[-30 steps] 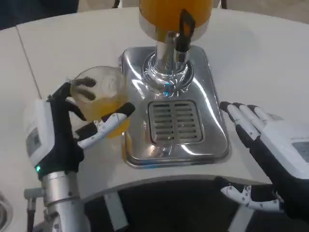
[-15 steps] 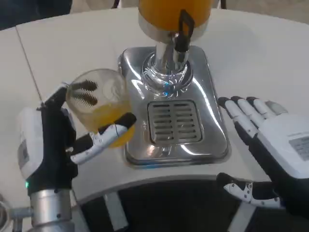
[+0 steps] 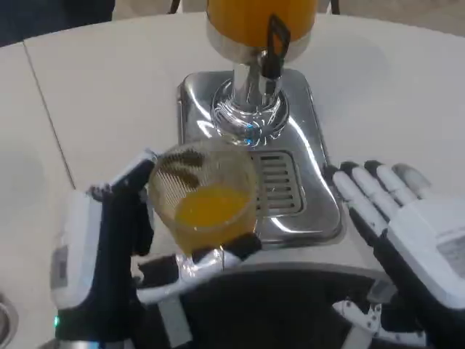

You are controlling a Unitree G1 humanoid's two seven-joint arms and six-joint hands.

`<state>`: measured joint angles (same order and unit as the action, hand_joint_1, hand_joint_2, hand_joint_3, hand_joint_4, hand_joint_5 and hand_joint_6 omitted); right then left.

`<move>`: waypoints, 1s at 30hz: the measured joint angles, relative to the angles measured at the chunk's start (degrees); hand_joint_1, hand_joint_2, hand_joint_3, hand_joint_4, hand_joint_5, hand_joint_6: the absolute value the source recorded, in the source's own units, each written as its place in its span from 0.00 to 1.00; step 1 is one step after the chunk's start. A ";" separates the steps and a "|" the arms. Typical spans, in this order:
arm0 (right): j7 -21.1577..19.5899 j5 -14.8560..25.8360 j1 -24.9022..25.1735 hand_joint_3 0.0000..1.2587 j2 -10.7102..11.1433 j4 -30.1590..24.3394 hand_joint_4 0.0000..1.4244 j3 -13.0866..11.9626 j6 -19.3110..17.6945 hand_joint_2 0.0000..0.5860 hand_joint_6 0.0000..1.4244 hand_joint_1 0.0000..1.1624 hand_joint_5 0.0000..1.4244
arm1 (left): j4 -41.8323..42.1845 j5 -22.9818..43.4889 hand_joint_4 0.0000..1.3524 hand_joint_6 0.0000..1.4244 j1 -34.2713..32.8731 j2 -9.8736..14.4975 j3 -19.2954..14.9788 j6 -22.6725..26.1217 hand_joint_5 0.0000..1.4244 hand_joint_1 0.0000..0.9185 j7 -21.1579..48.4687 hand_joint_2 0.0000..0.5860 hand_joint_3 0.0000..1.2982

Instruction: Grasp the cup under the faucet to collect the drink, then remove the cup.

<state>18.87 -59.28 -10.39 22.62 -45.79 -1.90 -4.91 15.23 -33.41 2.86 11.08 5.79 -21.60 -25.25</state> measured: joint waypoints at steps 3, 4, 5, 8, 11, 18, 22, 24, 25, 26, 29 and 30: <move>-2.24 0.03 -2.29 0.00 -0.68 -0.57 0.00 0.05 -1.77 0.68 0.00 0.40 0.00 | 1.49 -0.86 0.76 1.00 3.16 0.01 0.35 -1.10 1.00 0.67 0.76 0.00 0.90; -2.36 0.03 -2.48 0.00 -0.83 -0.66 0.00 0.08 -1.97 0.68 0.00 0.40 0.00 | 1.68 -0.95 0.76 1.00 3.89 -0.04 0.57 -1.49 1.00 0.67 0.98 0.00 0.90; -2.39 0.09 -2.58 0.00 -0.96 -0.72 0.00 0.08 -2.03 0.68 0.00 0.40 0.00 | 1.84 -0.99 0.76 1.00 4.37 -0.12 0.69 -1.72 1.00 0.67 1.11 0.00 0.90; -2.37 0.24 -3.02 0.00 -1.49 -1.52 0.00 0.08 -2.07 0.71 0.00 0.39 0.00 | 2.74 -1.08 0.76 1.00 5.58 -0.36 0.81 -2.08 1.00 0.67 1.43 0.00 0.90; -2.03 1.27 -3.70 0.00 -1.49 -2.27 0.00 -0.06 -2.31 0.71 0.00 0.39 0.00 | 3.91 -1.04 0.76 1.00 6.72 -0.72 0.91 -2.17 1.00 0.67 2.05 0.00 0.90; -1.79 2.57 -5.61 0.00 -1.18 -2.84 0.00 -0.76 -3.19 0.71 0.00 0.38 0.00 | 5.71 -0.95 0.76 1.00 8.96 -1.88 2.05 -2.17 1.00 0.67 3.53 0.00 0.90; -1.78 2.87 -5.79 0.00 -0.98 -2.90 0.00 -1.49 -3.49 0.71 0.00 0.39 0.00 | 6.14 -0.96 0.76 1.00 9.39 -2.21 2.09 -2.18 1.00 0.67 3.72 0.00 0.90; -1.74 3.57 -5.96 0.00 -0.41 -2.94 0.00 -2.00 -3.80 0.71 0.00 0.39 0.00 | 6.15 -0.96 0.76 1.00 9.48 -2.21 2.14 -2.18 1.00 0.67 4.02 0.00 0.90; -1.71 3.47 -5.97 0.00 -0.55 -2.99 0.00 -1.91 -3.78 0.70 0.00 0.39 0.00 | 6.15 -0.95 0.76 1.00 9.53 -2.21 2.18 -2.18 1.00 0.67 4.16 0.00 0.90; -1.69 3.41 -5.96 0.00 -0.72 -3.02 0.00 -1.79 -3.78 0.70 0.00 0.39 0.00 | 6.15 -0.95 0.76 1.00 9.55 -2.22 2.19 -2.18 1.00 0.67 4.24 0.00 0.90; -1.68 2.39 -5.82 0.00 -1.97 -3.11 0.00 -0.44 -3.74 0.70 0.00 0.39 0.00 | 6.16 -0.97 0.76 1.00 9.65 -2.46 2.29 -2.18 1.00 0.67 4.39 0.00 0.90; -1.67 2.18 -5.81 0.00 -2.16 -3.11 0.00 -0.01 -3.73 0.70 0.00 0.39 0.00 | 6.16 -0.99 0.76 1.00 9.70 -2.55 2.34 -2.18 1.00 0.67 4.40 0.00 0.90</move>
